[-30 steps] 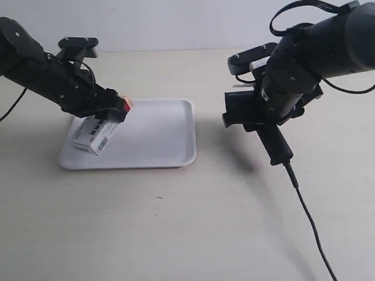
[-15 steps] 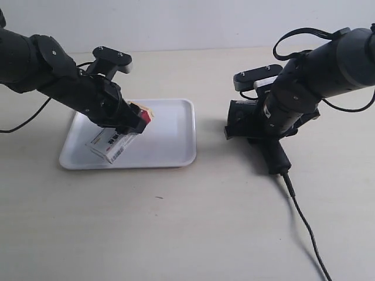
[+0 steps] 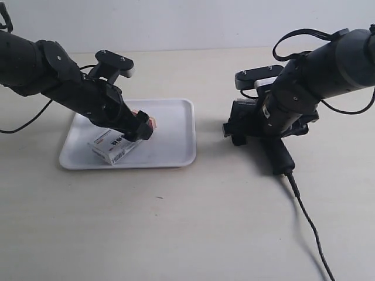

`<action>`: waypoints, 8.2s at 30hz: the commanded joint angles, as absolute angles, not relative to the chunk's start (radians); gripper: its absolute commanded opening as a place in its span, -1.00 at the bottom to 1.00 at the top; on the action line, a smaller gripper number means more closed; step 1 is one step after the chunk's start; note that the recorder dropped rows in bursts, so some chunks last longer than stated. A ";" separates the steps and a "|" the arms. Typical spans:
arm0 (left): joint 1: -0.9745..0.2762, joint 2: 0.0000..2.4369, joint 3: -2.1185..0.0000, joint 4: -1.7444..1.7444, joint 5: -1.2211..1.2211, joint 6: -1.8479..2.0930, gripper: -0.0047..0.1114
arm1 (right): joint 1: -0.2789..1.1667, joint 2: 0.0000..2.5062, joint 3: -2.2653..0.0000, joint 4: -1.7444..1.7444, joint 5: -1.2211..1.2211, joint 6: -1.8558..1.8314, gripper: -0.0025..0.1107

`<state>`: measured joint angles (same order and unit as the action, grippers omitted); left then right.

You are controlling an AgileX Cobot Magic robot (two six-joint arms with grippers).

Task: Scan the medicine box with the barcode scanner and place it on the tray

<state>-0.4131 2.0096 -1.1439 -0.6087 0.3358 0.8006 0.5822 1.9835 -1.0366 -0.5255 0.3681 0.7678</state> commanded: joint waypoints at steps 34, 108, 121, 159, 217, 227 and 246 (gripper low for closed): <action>-0.371 0.940 -0.472 -0.983 0.151 0.740 -0.88 | 0.582 0.746 -0.308 -0.582 -0.030 0.856 -0.96; 0.045 0.000 0.000 -0.006 0.282 0.028 -0.88 | 0.582 0.733 -0.308 -0.580 0.000 0.856 -0.96; 0.045 0.000 0.000 -0.006 0.282 0.026 -0.88 | 0.582 0.698 -0.289 -0.337 0.030 0.856 -0.96; 0.047 0.000 0.000 -0.006 0.282 0.029 -0.88 | 0.041 0.000 0.000 0.124 0.229 0.123 -0.96; 0.047 0.000 0.000 -0.006 0.282 0.029 -0.88 | 0.198 0.000 0.000 0.023 0.261 0.175 -0.96; 0.047 0.000 0.000 -0.006 0.282 0.029 -0.88 | 0.198 0.000 0.000 0.023 0.261 0.175 -0.96; 0.047 0.000 0.000 -0.006 0.282 0.029 -0.88 | 0.198 0.000 0.000 0.025 0.261 0.175 -0.96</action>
<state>0.0464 0.0062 -0.0034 0.0000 0.2878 0.0334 0.1964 0.0065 -0.0050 0.0321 0.2710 0.1739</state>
